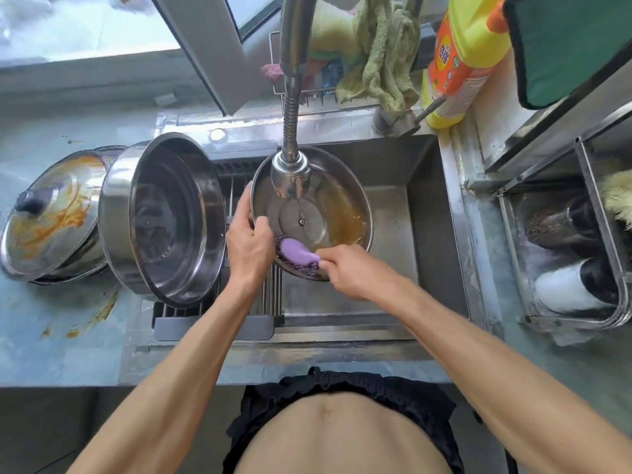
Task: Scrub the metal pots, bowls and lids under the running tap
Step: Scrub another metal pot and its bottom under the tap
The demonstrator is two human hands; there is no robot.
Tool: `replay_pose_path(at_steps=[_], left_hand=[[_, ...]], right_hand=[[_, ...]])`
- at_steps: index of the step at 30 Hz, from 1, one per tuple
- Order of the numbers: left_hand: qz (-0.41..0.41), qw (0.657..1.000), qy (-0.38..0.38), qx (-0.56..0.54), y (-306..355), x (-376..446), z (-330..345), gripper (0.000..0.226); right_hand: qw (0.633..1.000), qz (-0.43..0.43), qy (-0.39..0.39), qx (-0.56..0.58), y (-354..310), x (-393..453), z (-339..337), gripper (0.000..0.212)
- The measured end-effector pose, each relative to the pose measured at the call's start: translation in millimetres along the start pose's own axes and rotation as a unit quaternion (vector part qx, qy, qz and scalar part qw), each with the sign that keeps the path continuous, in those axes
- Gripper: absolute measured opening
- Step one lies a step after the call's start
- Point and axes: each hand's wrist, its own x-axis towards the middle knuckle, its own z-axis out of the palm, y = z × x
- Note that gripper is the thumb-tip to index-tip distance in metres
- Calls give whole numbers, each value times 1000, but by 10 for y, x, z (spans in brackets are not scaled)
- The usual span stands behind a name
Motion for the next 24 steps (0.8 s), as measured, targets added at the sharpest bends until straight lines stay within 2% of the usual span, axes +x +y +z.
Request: replay_pose_path(at_steps=[4,8,13,15,18,20,22,24], left_hand=[[15,1000,-6,4,39,-34,-61,72],[23,1000,11,12,55,-59,22,66],[39,999,14,-4,59,-104,-19,68],[46,999,21,-6,74,-108,2,67],[15,1000,2,6,-7,2,-14,67],[7,1000,-16,6,-72,69,-73,67],[1,1000,-15,-6,-96,113,-133,68],[-2,1000,-15,-16,-102,114,-125,68]], right_hand=[[997,65,0,-49,264,25,-110,19],[999,22,-39,-11,7,-3,44,22],[995,62,-21,-76,241,27,-102,20],[991,24,-11,-133,139,-21,-73,17],[981,-71,12,-181,-14,-91,11,25],[977,-71,20,-198,128,-46,-73,26],[979,-38,3,-201,324,-21,-178,24],[979,-48,-15,-200,362,-46,-203,21]])
